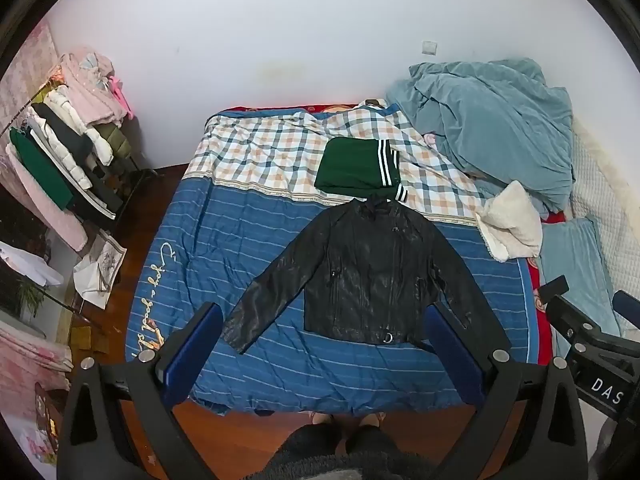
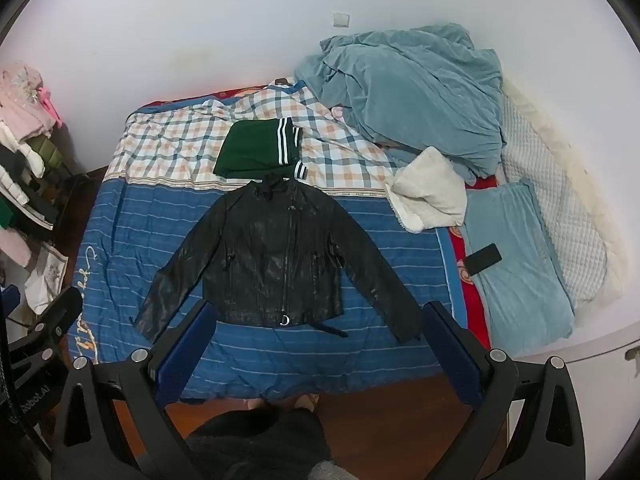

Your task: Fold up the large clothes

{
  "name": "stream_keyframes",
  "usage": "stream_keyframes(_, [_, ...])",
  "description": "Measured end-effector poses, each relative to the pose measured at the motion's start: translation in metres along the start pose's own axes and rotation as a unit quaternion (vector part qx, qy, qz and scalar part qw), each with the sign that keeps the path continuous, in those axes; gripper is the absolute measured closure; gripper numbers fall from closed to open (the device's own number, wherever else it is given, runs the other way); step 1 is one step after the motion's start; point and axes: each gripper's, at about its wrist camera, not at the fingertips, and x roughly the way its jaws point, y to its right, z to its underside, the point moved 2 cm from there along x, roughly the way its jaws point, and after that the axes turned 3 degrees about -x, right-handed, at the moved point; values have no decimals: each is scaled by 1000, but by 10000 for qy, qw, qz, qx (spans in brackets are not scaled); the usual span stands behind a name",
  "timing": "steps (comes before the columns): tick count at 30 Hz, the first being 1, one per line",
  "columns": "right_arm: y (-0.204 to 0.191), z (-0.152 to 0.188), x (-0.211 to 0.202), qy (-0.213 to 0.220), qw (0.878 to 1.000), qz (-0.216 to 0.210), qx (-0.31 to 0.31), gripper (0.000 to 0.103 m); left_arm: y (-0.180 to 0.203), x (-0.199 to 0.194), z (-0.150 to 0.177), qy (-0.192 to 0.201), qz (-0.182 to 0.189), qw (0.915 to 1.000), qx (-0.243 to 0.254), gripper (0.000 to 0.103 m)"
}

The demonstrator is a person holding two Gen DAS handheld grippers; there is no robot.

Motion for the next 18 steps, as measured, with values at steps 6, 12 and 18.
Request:
stream_keyframes(6, [-3, -1, 0, 13, 10000, 22, -26, 0, 0, -1, 1, 27, -7, 10000, -20, 0])
stream_keyframes(12, [-7, -2, -1, -11, 10000, 28, -37, 0, 0, -3, 2, -9, 35, 10000, -33, 0])
stream_keyframes(18, [-6, -2, 0, -18, 10000, 19, -53, 0, 2, 8, 20, -28, 28, 10000, -37, 0])
